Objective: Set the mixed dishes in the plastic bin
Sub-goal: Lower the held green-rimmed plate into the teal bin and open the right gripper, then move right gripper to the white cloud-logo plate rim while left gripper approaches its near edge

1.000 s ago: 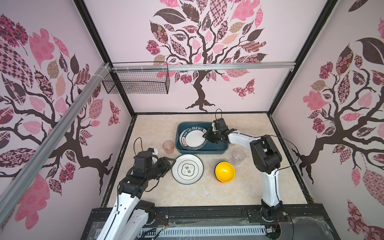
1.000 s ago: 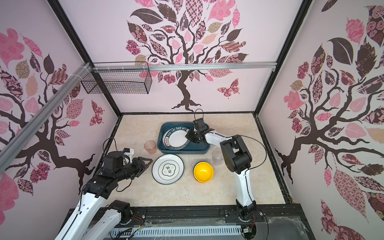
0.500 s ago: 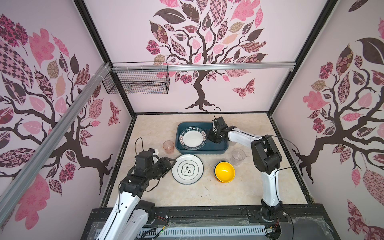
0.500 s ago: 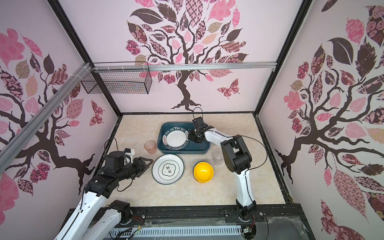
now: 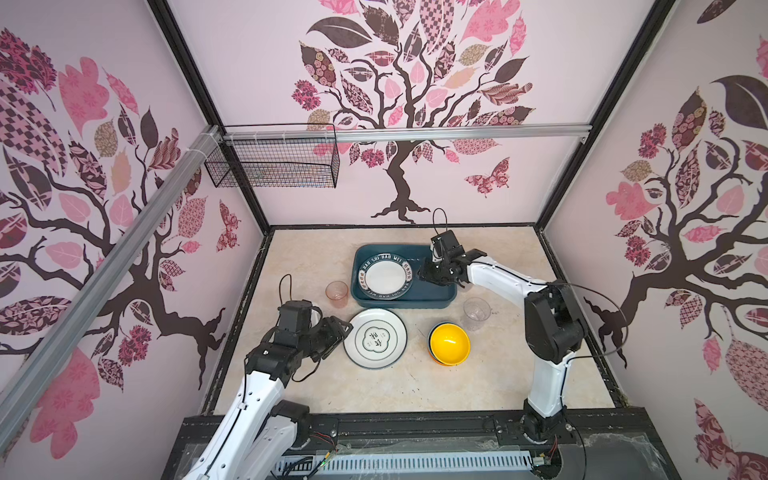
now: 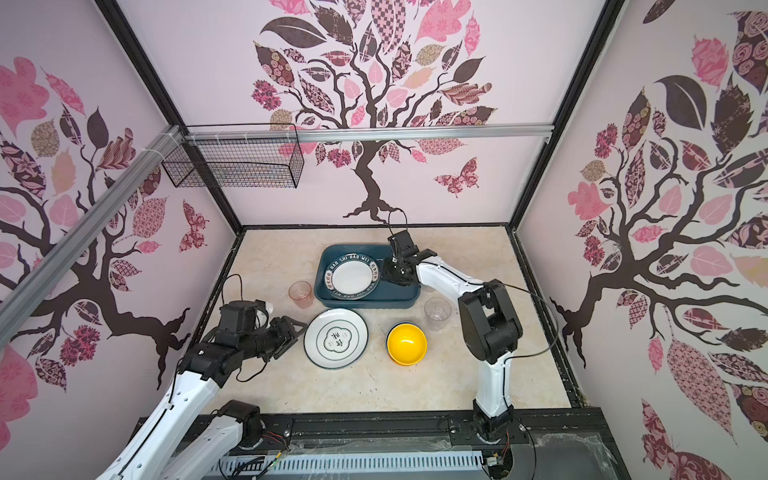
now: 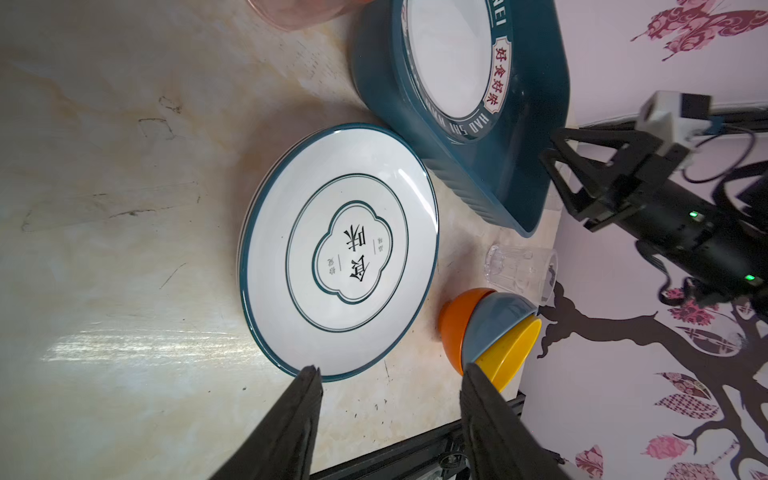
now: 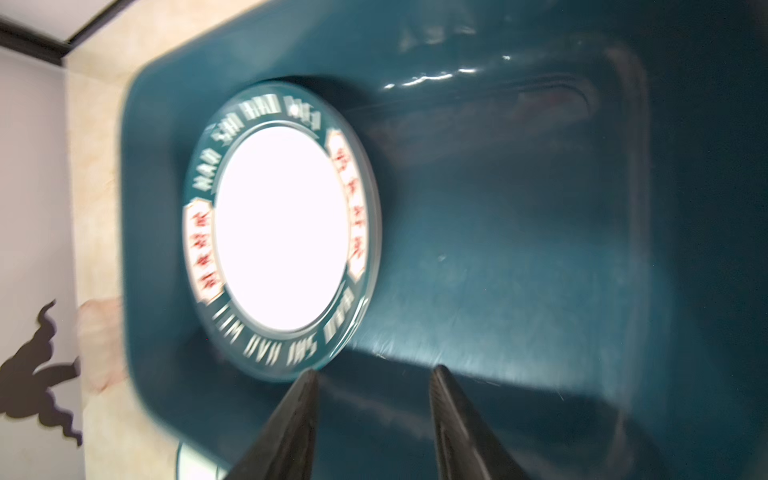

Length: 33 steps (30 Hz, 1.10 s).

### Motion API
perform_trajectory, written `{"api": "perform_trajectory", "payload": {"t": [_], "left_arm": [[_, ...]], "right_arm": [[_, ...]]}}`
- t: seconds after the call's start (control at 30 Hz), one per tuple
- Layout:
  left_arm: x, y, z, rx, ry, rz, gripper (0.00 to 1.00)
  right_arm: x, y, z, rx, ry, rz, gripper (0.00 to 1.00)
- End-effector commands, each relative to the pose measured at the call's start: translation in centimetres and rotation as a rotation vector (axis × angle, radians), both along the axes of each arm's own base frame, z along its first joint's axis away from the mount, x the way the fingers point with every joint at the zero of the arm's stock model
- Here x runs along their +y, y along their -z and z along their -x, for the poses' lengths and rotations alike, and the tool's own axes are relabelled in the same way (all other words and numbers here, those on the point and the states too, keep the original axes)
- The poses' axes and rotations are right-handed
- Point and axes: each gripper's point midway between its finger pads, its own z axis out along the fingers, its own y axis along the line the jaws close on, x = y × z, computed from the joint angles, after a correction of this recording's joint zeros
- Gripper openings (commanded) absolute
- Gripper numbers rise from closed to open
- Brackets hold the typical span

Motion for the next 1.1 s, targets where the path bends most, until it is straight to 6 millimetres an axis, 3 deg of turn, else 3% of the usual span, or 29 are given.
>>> {"api": "perform_trajectory", "payload": {"t": [0.0, 0.17, 0.47, 0.7, 1.07], "left_arm": [[0.7, 1.4, 0.5, 0.036, 0.003, -0.057, 0.57], [1.4, 2.6, 0.8, 0.084, 0.0, -0.112, 0.62], [2.0, 5.3, 0.9, 0.161, 0.009, -0.175, 0.66], [1.9, 7.1, 0.7, 0.21, 0.016, -0.193, 0.67], [1.2, 9.6, 0.7, 0.253, 0.035, -0.168, 0.61]], "right_arm": [[0.8, -3.6, 2.9, -0.061, -0.078, 0.018, 0.48], [2.2, -4.5, 7.1, -0.079, -0.154, 0.047, 0.51], [5.9, -3.1, 12.6, -0.053, -0.292, 0.086, 0.58], [7.8, -0.7, 14.1, -0.005, -0.346, 0.103, 0.59], [8.4, 2.9, 14.0, 0.042, -0.349, 0.156, 0.6]]}}
